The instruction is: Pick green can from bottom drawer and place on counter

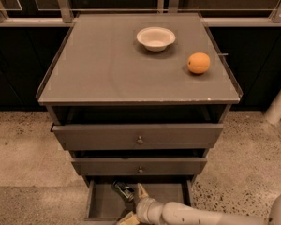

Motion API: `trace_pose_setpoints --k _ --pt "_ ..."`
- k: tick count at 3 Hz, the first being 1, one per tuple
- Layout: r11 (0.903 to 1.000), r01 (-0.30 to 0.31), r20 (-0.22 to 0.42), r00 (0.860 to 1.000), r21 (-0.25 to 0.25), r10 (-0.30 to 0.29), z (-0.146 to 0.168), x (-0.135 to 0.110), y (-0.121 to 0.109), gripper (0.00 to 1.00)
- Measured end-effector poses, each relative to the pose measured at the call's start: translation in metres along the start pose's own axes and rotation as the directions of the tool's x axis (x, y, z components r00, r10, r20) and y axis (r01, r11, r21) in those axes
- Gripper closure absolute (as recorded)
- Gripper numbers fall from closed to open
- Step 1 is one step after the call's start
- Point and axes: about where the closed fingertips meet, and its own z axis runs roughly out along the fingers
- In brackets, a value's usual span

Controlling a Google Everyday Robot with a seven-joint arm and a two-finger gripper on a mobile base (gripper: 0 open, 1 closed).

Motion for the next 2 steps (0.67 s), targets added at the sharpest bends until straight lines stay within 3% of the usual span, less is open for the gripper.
trace_pose_setpoints --k 1,2 --pt "0.997 -0.074 -0.038 0.997 -0.024 0.073 0.028 0.028 0.001 0.0" --pt "0.9927 -0.12 -0.071 0.99 -0.015 0.119 0.051 0.046 -0.005 0.0"
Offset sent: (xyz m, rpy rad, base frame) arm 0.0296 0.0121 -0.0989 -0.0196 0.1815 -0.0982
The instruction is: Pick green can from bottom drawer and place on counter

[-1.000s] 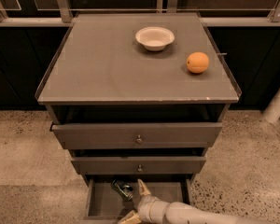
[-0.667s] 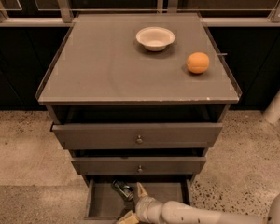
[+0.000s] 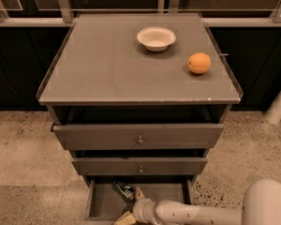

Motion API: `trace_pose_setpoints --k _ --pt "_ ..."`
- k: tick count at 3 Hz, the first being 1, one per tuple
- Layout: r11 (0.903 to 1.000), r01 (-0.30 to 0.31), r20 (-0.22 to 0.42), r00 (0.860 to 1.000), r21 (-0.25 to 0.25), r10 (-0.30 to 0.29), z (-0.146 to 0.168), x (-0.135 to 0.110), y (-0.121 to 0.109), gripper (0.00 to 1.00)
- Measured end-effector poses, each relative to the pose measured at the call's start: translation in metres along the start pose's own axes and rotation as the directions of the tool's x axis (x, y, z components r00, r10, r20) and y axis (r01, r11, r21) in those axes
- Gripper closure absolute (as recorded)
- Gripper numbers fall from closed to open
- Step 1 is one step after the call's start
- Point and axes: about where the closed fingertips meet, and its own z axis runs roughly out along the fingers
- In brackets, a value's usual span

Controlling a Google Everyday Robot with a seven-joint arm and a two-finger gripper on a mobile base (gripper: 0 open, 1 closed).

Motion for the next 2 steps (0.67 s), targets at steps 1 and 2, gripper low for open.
trace_pose_setpoints --k 1,2 --pt "1.0 -0.007 -0.006 1.0 0.002 0.007 0.005 0.002 -0.002 0.0" --pt "0.9994 0.005 -0.012 1.0 0.035 -0.004 0.006 -0.001 -0.013 0.0"
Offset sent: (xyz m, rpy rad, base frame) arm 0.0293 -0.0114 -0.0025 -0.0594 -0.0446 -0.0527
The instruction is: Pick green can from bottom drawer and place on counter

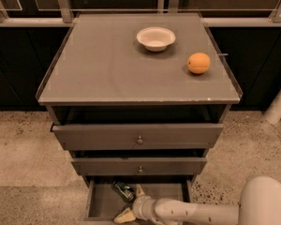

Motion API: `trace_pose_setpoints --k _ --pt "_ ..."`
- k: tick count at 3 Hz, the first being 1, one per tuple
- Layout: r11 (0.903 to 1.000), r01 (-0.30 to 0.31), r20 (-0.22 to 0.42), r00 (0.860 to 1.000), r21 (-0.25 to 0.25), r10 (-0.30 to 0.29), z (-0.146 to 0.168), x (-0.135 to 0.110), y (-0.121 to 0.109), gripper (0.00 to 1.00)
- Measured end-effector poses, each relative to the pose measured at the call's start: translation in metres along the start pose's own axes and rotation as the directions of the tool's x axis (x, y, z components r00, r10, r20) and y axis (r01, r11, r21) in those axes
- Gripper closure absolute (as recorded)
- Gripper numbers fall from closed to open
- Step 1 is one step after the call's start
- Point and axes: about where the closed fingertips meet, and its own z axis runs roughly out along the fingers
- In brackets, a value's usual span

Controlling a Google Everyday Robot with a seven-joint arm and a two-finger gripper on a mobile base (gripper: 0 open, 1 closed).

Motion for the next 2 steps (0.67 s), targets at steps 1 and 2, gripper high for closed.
trace_pose_setpoints --k 1,2 --pt "0.999 0.026 -0.008 1.0 0.036 -0.025 0.015 -0.01 -0.023 0.0" --pt "0.9986 0.021 -0.026 0.999 0.048 -0.02 0.033 -0.012 -0.042 0.0"
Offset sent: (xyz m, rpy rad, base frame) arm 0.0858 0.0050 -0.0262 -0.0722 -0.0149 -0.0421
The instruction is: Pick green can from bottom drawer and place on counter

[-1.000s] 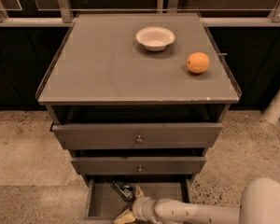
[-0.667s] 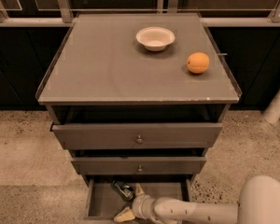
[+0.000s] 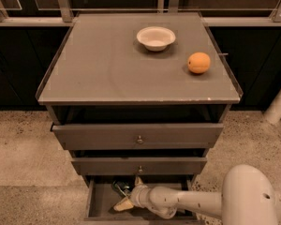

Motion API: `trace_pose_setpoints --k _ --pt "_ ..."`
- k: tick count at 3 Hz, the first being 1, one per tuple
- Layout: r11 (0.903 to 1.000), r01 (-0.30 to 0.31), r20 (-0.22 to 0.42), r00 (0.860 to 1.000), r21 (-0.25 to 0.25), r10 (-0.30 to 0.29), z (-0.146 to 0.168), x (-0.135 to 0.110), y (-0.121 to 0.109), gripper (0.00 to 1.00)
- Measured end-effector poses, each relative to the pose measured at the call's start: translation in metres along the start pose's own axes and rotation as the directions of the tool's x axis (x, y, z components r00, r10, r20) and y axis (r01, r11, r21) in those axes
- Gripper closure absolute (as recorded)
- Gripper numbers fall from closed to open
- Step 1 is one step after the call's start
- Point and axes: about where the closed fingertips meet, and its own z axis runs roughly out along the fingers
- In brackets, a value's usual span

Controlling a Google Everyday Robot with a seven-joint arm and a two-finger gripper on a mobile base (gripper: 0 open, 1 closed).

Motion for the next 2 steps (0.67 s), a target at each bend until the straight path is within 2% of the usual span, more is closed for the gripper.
trace_pose_setpoints --k 1,2 --pt "0.9998 -0.014 -0.025 1.0 -0.013 0.014 0.0204 -0.0013 -0.0068 0.0" --pt "1.0 -0.008 -0.027 1.0 0.005 0.009 0.0188 -0.0001 -0.0049 0.0"
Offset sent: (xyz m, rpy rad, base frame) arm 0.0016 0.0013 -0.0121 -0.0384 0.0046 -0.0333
